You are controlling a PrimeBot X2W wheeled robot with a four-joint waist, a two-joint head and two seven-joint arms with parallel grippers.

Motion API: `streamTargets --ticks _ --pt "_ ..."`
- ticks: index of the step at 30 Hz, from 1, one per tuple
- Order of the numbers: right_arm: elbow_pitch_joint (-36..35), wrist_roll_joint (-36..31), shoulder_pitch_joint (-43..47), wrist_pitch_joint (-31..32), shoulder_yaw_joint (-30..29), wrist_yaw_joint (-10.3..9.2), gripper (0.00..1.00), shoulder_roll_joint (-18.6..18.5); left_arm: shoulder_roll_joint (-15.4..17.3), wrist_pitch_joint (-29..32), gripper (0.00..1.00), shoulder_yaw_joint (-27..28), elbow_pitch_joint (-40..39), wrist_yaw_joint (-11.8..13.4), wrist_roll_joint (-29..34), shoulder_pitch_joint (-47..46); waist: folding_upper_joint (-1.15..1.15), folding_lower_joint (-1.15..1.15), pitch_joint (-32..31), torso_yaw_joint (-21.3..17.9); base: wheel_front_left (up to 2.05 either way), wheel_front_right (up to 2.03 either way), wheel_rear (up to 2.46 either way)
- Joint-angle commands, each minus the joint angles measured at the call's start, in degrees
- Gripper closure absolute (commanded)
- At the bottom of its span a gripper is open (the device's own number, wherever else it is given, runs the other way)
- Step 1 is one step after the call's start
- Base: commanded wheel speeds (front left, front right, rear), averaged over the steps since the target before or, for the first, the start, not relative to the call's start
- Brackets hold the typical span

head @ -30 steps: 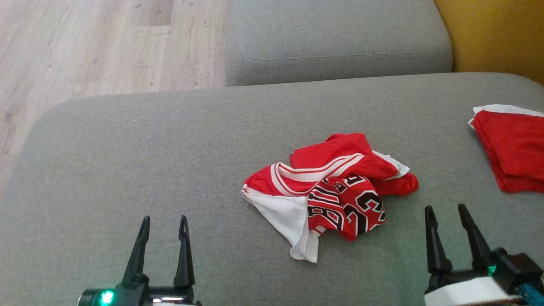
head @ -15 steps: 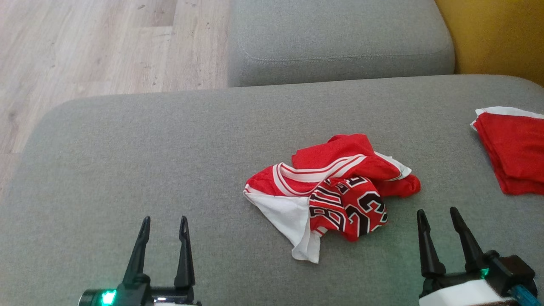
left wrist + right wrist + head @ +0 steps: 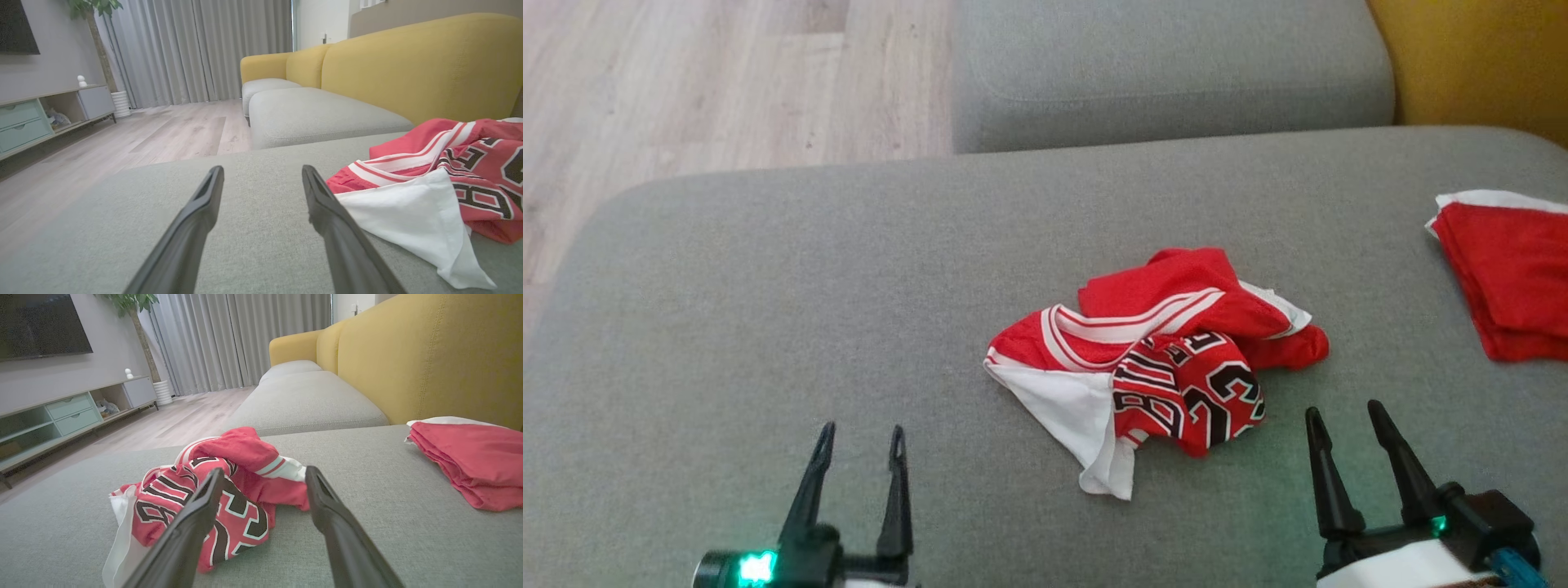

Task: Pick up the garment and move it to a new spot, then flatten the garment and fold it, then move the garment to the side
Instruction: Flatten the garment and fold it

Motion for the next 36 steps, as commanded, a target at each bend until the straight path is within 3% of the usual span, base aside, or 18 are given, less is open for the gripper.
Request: streamTargets --ticks 1,4,6,15,20,24,25,26,27,31,36 --pt "-2.05 0.09 -1.95 -0.16 1.75 0.37 0.00 -1.71 -0.21 -0.47 0.00 0.82 -0.39 -0.77 0.72 -6.00 0.00 0.00 1.67 -0.81 0.00 0.00 0.00" --pt "-2.43 0.11 -2.71 -0.16 2.18 0.37 0.00 -2.03 -0.15 -0.47 0.00 0.00 1.62 -2.08 1.03 -9.56 0.00 0.00 3.98 -1.45 0.00 0.00 0.00" --pt "-2.60 0.10 -3.86 -0.16 2.71 0.37 0.00 -2.42 0.18 -0.47 0.00 -1.27 4.71 -4.25 1.38 -13.85 0.00 0.00 6.35 -2.18 0.00 0.00 0.00" --pt "-2.92 0.37 -8.91 -0.16 4.88 0.37 0.00 -4.03 2.02 0.10 0.00 -7.57 24.67 -12.12 4.04 -33.29 0.00 0.00 14.13 -6.09 0.00 0.00 0.00" --pt "-2.93 0.52 -10.96 -0.16 5.62 0.37 0.00 -4.41 3.00 2.62 0.00 -11.72 34.96 -13.81 2.04 -40.05 0.00 0.00 16.87 -8.20 0.00 0.00 0.00" --pt "-2.91 0.64 -11.76 -0.16 5.63 0.37 0.00 -4.39 4.09 6.07 0.00 -18.19 41.38 -13.94 -1.23 -42.76 0.00 0.00 18.34 -9.45 0.00 0.00 0.00" --pt "-2.91 0.66 -11.87 -0.16 5.65 0.37 0.00 -4.34 4.38 6.40 0.15 -19.66 42.30 -13.95 -2.24 -43.29 0.00 0.00 18.59 -9.71 0.00 0.00 0.00" --pt "-2.88 0.66 -11.94 -0.16 5.62 0.37 0.00 -4.27 4.44 6.47 0.90 -21.15 42.98 -13.95 -3.58 -43.63 0.00 0.00 18.70 -9.91 0.00 0.00 0.00" --pt "-2.83 0.68 -12.00 -0.16 5.59 0.37 0.00 -4.18 4.37 6.75 1.00 -23.17 43.53 -13.95 -5.26 -43.69 0.00 0.00 18.75 -10.11 0.00 0.00 0.00" --pt "-2.56 0.70 -12.12 -0.16 5.76 0.37 0.00 -3.58 3.82 5.63 1.00 -30.81 40.14 -13.96 -16.55 -43.97 0.00 0.00 18.29 -11.10 0.00 0.00 0.00" --pt "-2.13 0.68 -12.17 -0.16 6.02 0.37 0.00 -2.63 5.86 4.31 1.00 -41.96 24.61 -13.97 -32.59 -49.11 0.00 0.00 16.57 -12.45 0.00 0.00 0.00"
